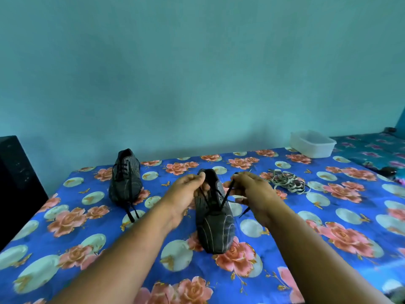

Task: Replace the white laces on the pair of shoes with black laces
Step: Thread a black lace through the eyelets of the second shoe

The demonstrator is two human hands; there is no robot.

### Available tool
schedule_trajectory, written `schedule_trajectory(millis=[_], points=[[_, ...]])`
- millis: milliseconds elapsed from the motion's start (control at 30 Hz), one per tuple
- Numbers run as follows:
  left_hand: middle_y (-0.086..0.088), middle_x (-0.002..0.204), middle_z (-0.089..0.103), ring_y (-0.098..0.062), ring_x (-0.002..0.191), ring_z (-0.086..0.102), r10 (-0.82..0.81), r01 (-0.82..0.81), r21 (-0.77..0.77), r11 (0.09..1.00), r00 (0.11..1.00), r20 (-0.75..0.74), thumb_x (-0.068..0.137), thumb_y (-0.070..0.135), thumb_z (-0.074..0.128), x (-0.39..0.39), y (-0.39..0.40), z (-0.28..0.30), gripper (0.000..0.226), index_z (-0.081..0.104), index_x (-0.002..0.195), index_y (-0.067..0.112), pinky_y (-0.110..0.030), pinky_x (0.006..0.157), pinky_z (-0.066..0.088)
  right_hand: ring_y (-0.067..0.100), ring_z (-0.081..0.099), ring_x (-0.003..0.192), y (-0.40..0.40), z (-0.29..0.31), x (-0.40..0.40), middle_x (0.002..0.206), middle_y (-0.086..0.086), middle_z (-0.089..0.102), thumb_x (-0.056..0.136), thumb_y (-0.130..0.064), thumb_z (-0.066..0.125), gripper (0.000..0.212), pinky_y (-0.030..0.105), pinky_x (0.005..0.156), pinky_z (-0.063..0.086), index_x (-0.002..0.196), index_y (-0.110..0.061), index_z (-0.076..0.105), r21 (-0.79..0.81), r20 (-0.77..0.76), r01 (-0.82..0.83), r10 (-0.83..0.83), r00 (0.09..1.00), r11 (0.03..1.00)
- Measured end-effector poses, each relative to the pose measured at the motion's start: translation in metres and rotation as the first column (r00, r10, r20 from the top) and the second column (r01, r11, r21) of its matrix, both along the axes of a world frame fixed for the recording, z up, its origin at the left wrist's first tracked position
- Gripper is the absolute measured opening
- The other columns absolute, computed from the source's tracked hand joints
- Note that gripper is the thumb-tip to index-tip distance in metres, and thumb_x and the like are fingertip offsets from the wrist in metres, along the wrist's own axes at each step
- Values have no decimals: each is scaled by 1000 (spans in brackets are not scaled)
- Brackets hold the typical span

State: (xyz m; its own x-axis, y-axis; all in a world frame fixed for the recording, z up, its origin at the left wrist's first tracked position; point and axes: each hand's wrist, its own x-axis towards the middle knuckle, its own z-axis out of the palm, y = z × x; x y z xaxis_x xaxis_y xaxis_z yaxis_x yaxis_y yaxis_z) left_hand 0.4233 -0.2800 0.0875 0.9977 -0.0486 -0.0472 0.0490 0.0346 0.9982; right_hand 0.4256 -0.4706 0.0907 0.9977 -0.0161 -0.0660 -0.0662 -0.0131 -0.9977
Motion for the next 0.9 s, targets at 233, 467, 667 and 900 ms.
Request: schedule_trajectory(millis=[233,467,667,900], points=[[0,68,63,-18,61,58,-66,90,-98,991,972,227,107,18,49,1,1,89,22,69,98,12,-35,72,49,14,66,75,12,93,0,77,-4,70,107,-33,46,24,40,83,40,90,-22,58,-24,219,-120,123,968,992],[5,69,56,-16,64,51,-15,16,0,1000,896,443,109,24,47,-10,5,174,25,71,103,17,-33,70,46,14,66,79,16,177,-9,82,-4,72,106,-35,49,23,38,84,44,95,-23,66,-96,395,-70,103,913,993],[5,77,60,-16,69,55,13,-45,45,998,839,545,106,27,53,-19,6,218,21,73,105,21,-36,75,47,13,65,81,25,225,-18,83,-7,72,105,-36,53,23,34,80,47,97,-24,71,-94,520,-15,62,852,995],[6,86,68,-13,74,60,86,-114,4,994,777,623,105,28,54,-26,1,245,18,71,107,22,-33,77,48,13,63,86,36,254,-27,86,-8,70,102,-38,58,22,31,78,49,100,-25,76,-92,594,27,33,804,995]])
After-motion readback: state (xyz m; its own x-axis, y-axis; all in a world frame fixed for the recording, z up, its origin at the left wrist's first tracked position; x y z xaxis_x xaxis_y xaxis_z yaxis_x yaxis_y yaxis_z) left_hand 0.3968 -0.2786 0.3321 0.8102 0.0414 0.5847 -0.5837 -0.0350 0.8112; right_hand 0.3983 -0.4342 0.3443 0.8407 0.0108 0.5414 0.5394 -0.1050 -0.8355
